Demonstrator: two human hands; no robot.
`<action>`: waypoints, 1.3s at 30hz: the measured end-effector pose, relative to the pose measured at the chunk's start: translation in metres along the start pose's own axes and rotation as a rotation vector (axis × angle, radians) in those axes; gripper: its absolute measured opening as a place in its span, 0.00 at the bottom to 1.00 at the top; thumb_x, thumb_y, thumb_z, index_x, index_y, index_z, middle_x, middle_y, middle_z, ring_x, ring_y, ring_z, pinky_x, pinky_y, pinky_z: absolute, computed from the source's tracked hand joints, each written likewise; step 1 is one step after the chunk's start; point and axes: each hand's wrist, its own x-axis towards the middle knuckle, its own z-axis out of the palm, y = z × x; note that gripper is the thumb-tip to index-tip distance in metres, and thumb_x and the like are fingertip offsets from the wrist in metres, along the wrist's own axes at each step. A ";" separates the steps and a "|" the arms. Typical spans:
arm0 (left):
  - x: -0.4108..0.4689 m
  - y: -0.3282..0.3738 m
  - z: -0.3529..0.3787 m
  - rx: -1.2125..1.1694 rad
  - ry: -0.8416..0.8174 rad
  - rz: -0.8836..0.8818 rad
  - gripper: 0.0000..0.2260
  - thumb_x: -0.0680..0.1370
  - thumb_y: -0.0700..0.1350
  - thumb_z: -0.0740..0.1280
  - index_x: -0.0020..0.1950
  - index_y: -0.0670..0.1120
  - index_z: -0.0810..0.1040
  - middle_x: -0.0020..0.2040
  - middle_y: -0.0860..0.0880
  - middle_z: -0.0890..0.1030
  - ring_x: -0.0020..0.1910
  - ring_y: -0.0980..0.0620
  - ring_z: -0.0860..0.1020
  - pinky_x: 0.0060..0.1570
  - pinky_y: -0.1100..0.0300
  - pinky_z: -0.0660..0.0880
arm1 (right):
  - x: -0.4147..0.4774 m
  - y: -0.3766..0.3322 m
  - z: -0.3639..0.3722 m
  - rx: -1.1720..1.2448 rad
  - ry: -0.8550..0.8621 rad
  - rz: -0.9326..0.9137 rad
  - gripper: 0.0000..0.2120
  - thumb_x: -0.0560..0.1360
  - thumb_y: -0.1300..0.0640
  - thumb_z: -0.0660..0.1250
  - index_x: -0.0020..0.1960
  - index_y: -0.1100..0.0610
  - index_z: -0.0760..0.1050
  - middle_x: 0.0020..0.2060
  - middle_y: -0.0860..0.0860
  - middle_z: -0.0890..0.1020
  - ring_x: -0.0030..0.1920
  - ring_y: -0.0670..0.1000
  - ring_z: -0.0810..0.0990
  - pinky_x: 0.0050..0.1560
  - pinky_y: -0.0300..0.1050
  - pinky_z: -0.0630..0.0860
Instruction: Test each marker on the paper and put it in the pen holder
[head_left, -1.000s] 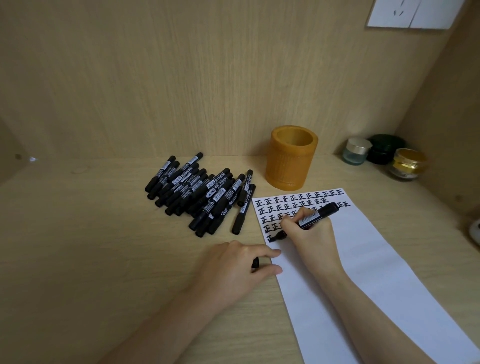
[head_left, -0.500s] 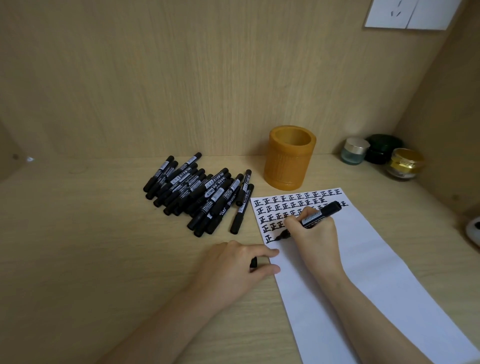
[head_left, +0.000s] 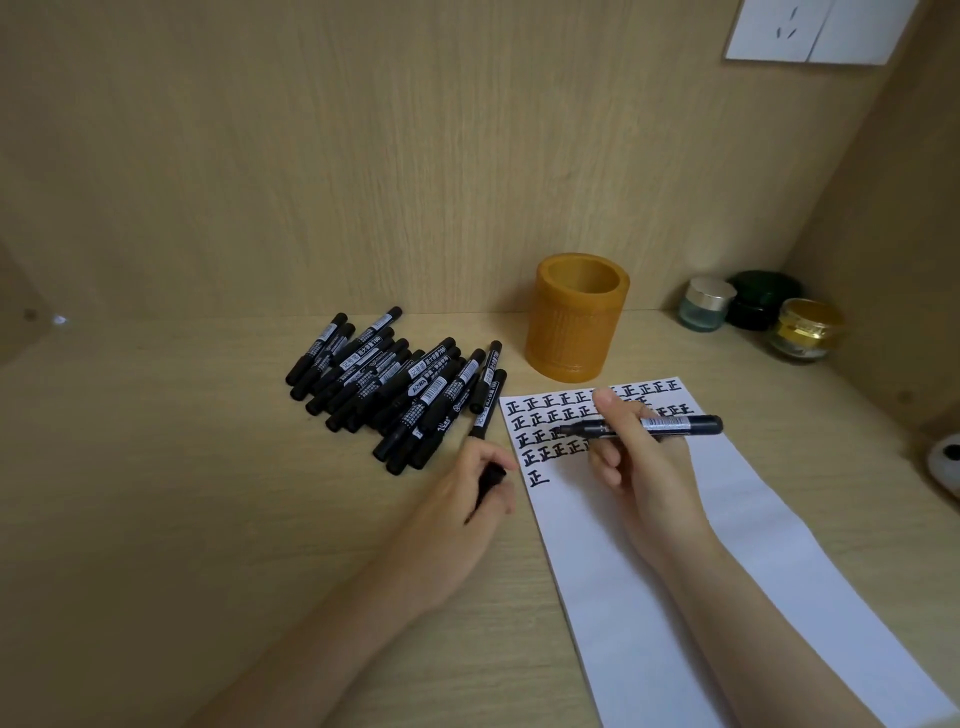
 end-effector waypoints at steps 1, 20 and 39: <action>0.000 0.000 0.000 -0.034 -0.029 0.001 0.06 0.81 0.45 0.58 0.55 0.56 0.66 0.45 0.54 0.79 0.46 0.59 0.76 0.54 0.59 0.72 | -0.001 0.000 0.001 -0.010 -0.030 -0.001 0.17 0.73 0.53 0.70 0.34 0.54 0.64 0.24 0.51 0.63 0.23 0.47 0.60 0.24 0.36 0.58; 0.005 0.006 0.000 -0.293 0.237 0.078 0.07 0.70 0.38 0.73 0.44 0.44 0.76 0.44 0.54 0.85 0.44 0.59 0.82 0.44 0.65 0.76 | -0.012 0.004 0.011 -0.272 -0.291 -0.084 0.16 0.75 0.48 0.66 0.33 0.56 0.78 0.24 0.59 0.75 0.24 0.47 0.70 0.29 0.36 0.65; 0.008 0.008 -0.001 -0.379 0.356 0.089 0.07 0.69 0.38 0.73 0.45 0.45 0.80 0.34 0.51 0.83 0.31 0.56 0.79 0.34 0.66 0.76 | -0.011 0.008 0.016 -0.304 -0.198 -0.047 0.19 0.73 0.45 0.68 0.43 0.63 0.79 0.26 0.51 0.73 0.27 0.45 0.70 0.32 0.34 0.66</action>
